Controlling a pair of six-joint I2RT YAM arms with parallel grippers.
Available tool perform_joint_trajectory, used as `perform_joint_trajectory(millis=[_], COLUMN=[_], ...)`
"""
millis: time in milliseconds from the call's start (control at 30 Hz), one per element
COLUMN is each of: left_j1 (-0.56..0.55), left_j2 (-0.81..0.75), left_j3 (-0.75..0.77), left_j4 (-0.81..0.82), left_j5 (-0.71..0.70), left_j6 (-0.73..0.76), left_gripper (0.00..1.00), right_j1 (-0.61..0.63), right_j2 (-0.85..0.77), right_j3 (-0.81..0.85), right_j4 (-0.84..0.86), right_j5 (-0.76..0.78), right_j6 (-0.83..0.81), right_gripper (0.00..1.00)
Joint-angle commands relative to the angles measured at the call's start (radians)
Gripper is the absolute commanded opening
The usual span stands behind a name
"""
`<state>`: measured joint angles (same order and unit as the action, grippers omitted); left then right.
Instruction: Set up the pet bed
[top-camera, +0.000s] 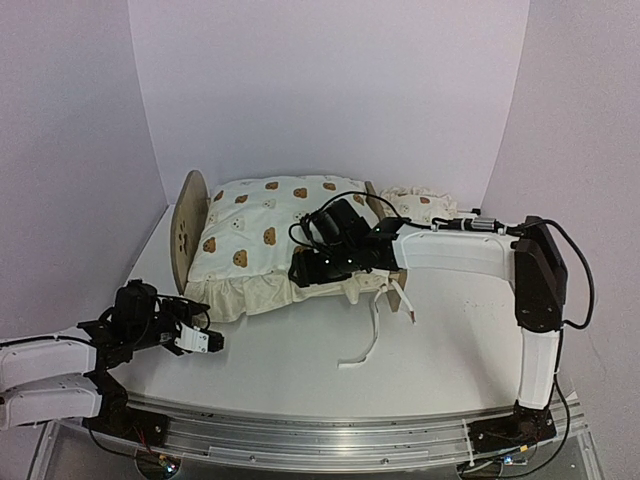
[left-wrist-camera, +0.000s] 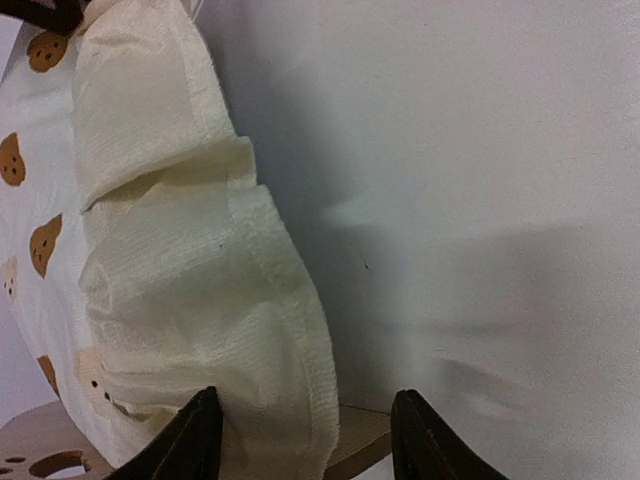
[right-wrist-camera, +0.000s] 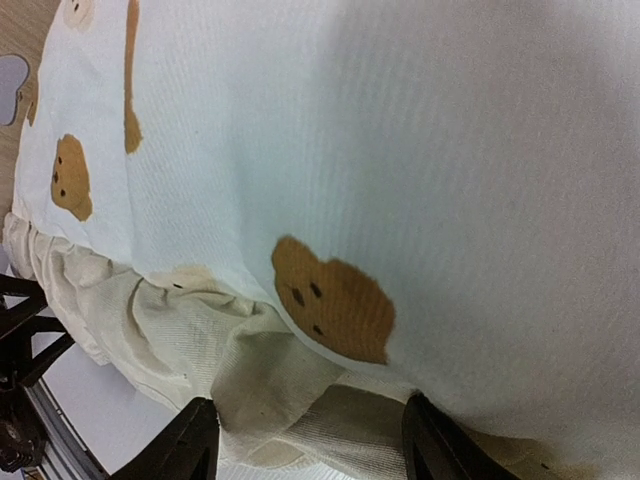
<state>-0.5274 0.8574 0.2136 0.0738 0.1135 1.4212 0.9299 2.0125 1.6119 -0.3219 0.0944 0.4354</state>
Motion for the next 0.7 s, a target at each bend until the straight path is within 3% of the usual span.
perform_joint_trajectory(millis=[0, 133, 167, 367, 667], left_j1=[0.001, 0.001, 0.001, 0.001, 0.002], left_j2=[0.031, 0.049, 0.033, 0.005, 0.155], left_j3=[-0.020, 0.017, 0.046, 0.385, 0.615], left_j4=[0.307, 0.368, 0.333, -0.107, -0.140], left_j5=[-0.053, -0.103, -0.101, 0.018, -0.041], left_j6=[0.140, 0.090, 0.059, -0.275, -0.465], left_gripper=[0.43, 0.03, 0.01, 0.00, 0.00], right_j1=[0.000, 0.000, 0.001, 0.000, 0.037], right_j2=[0.011, 0.006, 0.003, -0.022, -0.096], right_j3=[0.036, 0.046, 0.049, 0.074, 0.059], right_j4=[0.007, 0.007, 0.007, 0.008, 0.125], right_j5=[-0.015, -0.026, -0.030, -0.130, -0.297], right_j6=[0.025, 0.018, 0.014, -0.050, -0.161], right_gripper=[0.63, 0.63, 0.62, 0.62, 0.61])
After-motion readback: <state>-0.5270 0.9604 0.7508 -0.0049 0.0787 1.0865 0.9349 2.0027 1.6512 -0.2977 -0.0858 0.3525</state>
